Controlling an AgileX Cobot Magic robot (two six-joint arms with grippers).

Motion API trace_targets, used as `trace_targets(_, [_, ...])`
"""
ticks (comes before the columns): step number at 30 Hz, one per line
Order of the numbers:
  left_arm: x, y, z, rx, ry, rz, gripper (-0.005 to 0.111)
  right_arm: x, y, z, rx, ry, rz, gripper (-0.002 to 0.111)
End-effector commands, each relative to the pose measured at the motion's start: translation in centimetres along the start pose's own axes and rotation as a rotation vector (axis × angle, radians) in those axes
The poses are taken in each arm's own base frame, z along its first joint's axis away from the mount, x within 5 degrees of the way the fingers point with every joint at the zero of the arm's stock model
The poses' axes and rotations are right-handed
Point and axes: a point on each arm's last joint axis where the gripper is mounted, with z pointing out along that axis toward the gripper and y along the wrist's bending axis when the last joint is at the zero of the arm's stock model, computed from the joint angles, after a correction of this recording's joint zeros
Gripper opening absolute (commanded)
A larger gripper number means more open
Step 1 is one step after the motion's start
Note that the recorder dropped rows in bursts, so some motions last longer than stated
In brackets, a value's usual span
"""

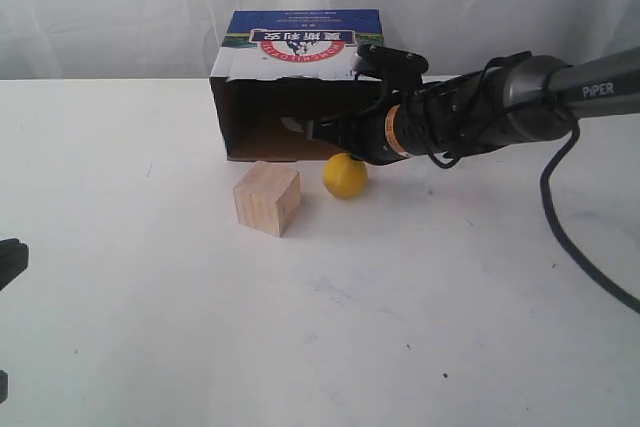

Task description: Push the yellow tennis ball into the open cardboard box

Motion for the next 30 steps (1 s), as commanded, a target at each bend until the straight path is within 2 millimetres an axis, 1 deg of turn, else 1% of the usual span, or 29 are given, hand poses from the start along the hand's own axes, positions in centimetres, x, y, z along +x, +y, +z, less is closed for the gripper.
trace_targets(1, [0.1,-0.1,-0.1,0.013,-0.005,-0.031,0.0,-0.8,0.2,-0.9,-0.003,-0.026,-0.005,0.0])
trace_targets(6, [0.1,-0.1,-0.1,0.013,-0.005,-0.031,0.0,-0.8,0.4,-1.0,-0.019,-0.022,-0.005,0.0])
trace_targets(9, [0.1,-0.1,-0.1,0.015,-0.006,-0.031,0.0,-0.5,1.2,-1.0,-0.112,0.017,-0.007,0.0])
trace_targets(11, [0.1,-0.1,-0.1,0.015,-0.006,-0.031,0.0,-0.3,1.7,-1.0,-0.144,0.03,-0.011,0.0])
trace_targets(15, [0.1,-0.2,-0.1,0.017,-0.007,-0.031,0.0,0.4,1.8,-0.3,-0.11,0.037,-0.021,0.0])
trace_targets(20, [0.1,-0.2,-0.1,0.017,-0.007,-0.031,0.0,1.5,0.9,0.9,-0.059,0.059,-0.035,0.0])
trace_targets(30, [0.0,-0.2,-0.1,0.019,-0.007,-0.031,0.0,1.2,0.0,1.0,0.029,0.025,-0.039,0.0])
